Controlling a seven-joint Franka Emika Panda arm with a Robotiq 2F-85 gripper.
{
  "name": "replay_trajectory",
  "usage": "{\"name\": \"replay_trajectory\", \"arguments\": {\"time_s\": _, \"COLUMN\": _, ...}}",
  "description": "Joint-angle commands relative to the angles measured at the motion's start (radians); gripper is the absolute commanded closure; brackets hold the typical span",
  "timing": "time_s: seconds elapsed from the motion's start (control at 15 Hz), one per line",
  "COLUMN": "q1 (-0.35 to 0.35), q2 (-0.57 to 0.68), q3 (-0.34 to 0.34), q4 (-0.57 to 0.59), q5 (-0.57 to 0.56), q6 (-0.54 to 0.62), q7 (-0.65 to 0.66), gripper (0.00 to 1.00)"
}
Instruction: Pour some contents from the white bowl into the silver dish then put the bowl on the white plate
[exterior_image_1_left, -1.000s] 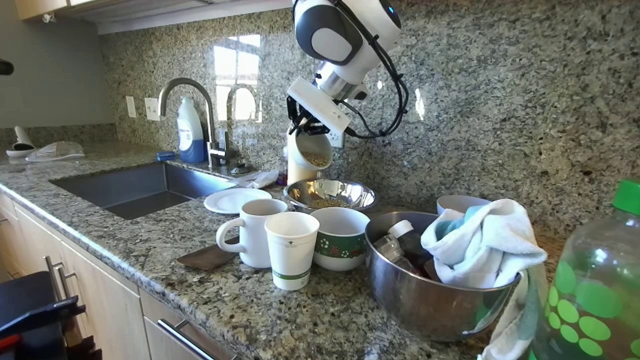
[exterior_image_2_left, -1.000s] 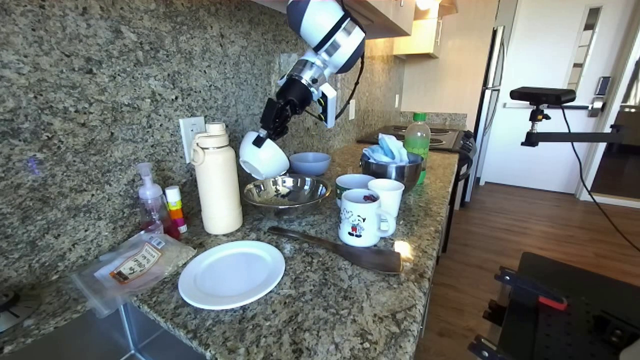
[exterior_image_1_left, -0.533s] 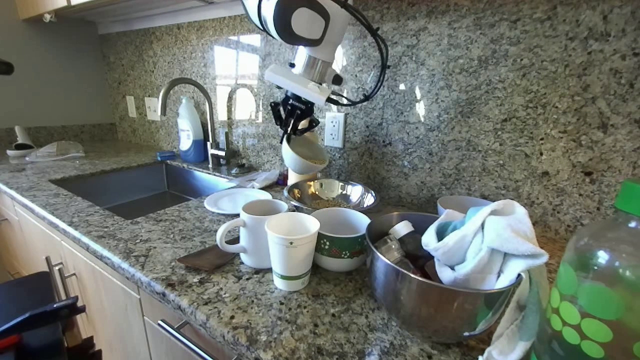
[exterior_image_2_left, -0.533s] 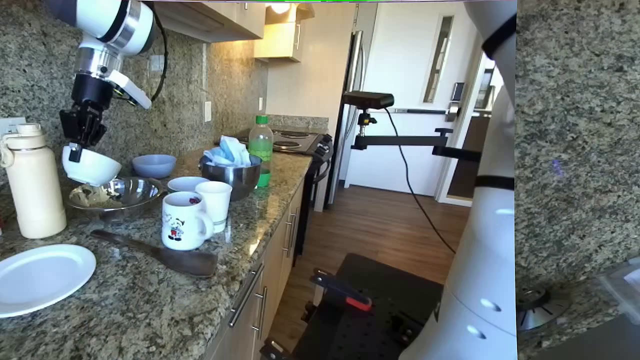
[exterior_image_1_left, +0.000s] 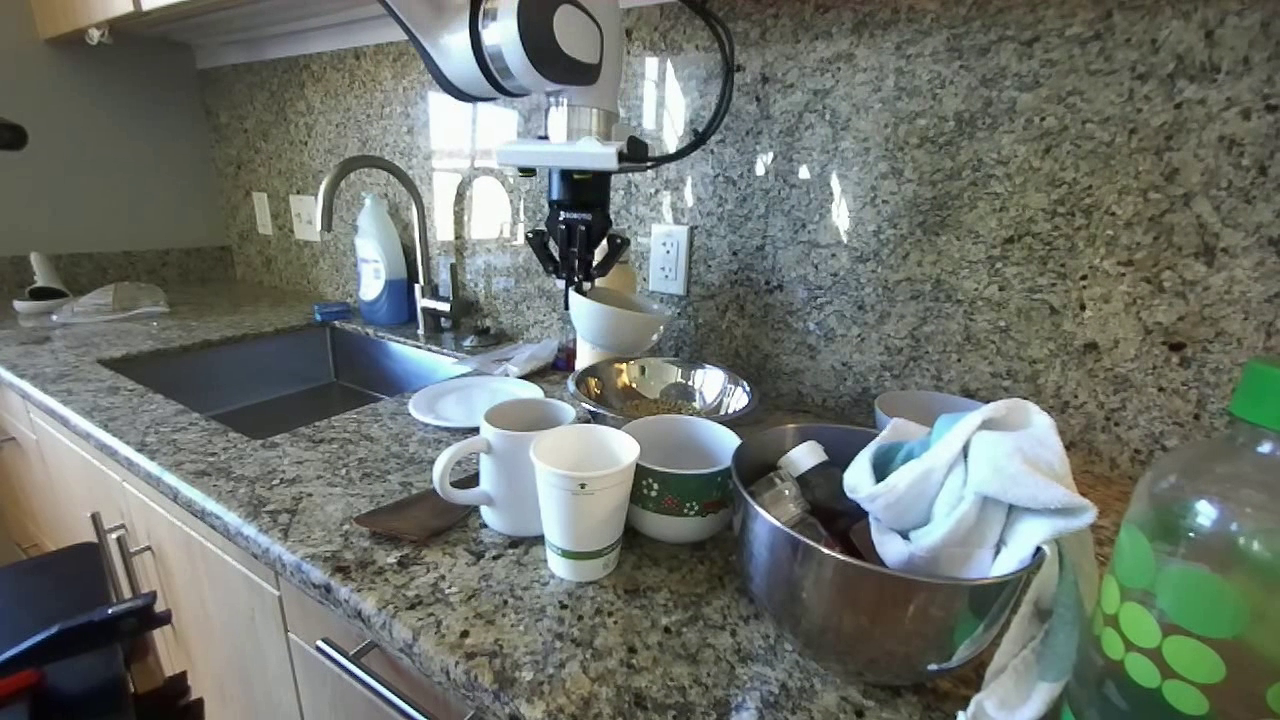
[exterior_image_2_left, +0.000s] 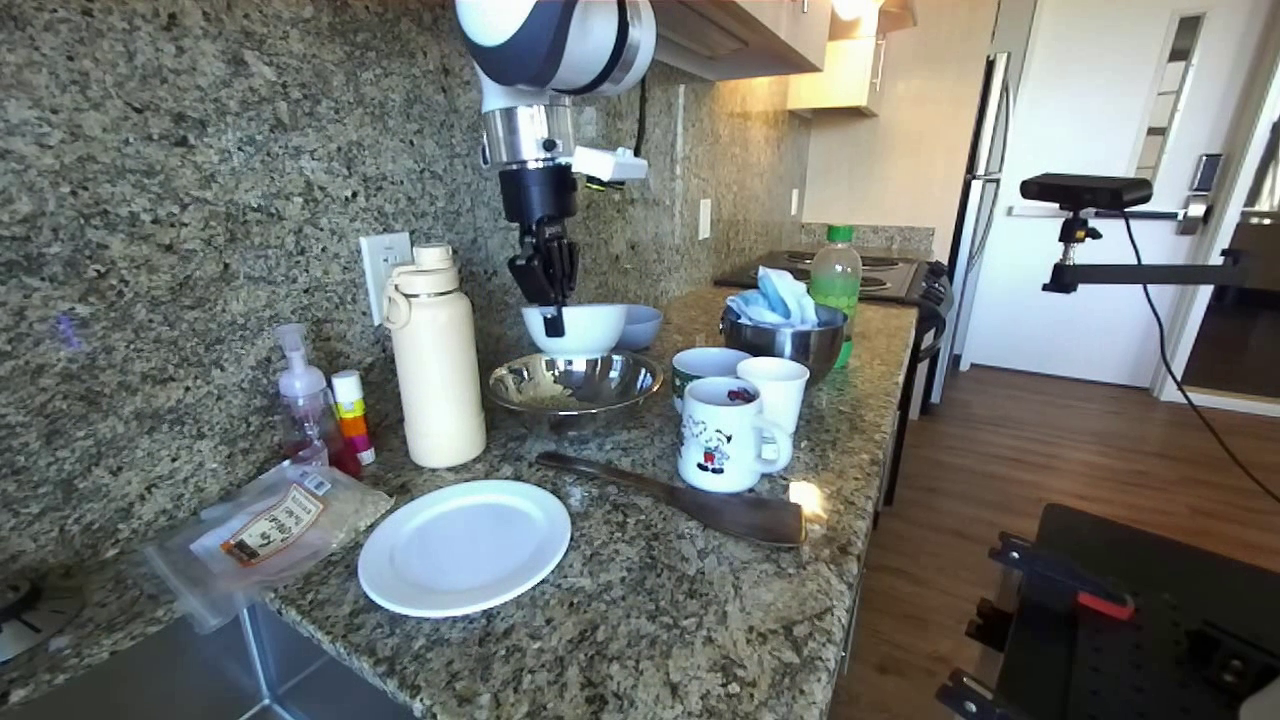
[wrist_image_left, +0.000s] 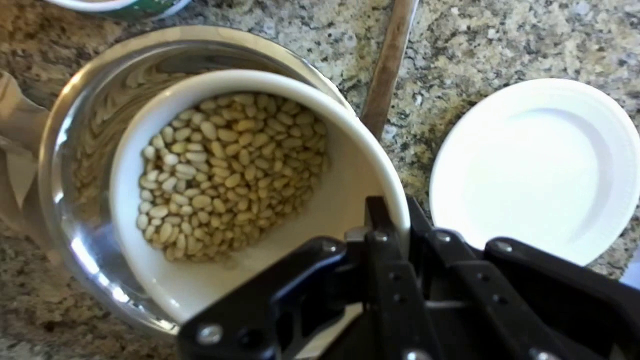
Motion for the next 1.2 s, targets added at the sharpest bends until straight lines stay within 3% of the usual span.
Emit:
{"name": "replay_trajectory", "arguments": {"time_s": 0.0, "q1": 0.04, "q2": -0.056, "q3": 0.012, "q4": -0.067, "q5": -0.14, "q6": -0.02, "q7": 0.103, "gripper": 0.98}}
{"name": "replay_trajectory", "arguments": {"time_s": 0.27, "q1": 0.067, "q2": -0.07, "q3": 0.045, "q4": -0.115, "q5": -0.193, "q6": -0.02, "q7": 0.139, "gripper": 0.98}}
{"name": "replay_trajectory", "arguments": {"time_s": 0.53, "q1": 0.058, "q2": -0.107, "q3": 0.081, "q4": -0.171, "q5": -0.165, "q6": 0.005, "q7": 0.135, "gripper": 0.98}}
{"name": "replay_trajectory", "arguments": {"time_s": 0.6, "q1": 0.059, "q2": -0.033, "q3": 0.084, "q4": -0.107, "q5": -0.169, "q6": -0.007, "q7": 0.119, "gripper": 0.9}}
{"name": "replay_trajectory", "arguments": {"time_s": 0.73, "q1": 0.059, "q2": -0.049, "q3": 0.087, "q4": -0.122, "q5": -0.168, "q6": -0.007, "q7": 0.119, "gripper": 0.9}}
{"name": "replay_trajectory", "arguments": {"time_s": 0.8, "q1": 0.057, "q2": -0.055, "q3": 0.087, "q4": -0.125, "q5": -0.168, "q6": -0.007, "q7": 0.119, "gripper": 0.98}}
{"name": "replay_trajectory", "arguments": {"time_s": 1.13, "q1": 0.074, "q2": -0.015, "q3": 0.118, "q4": -0.142, "q5": -0.175, "q6": 0.006, "q7": 0.087, "gripper": 0.98}}
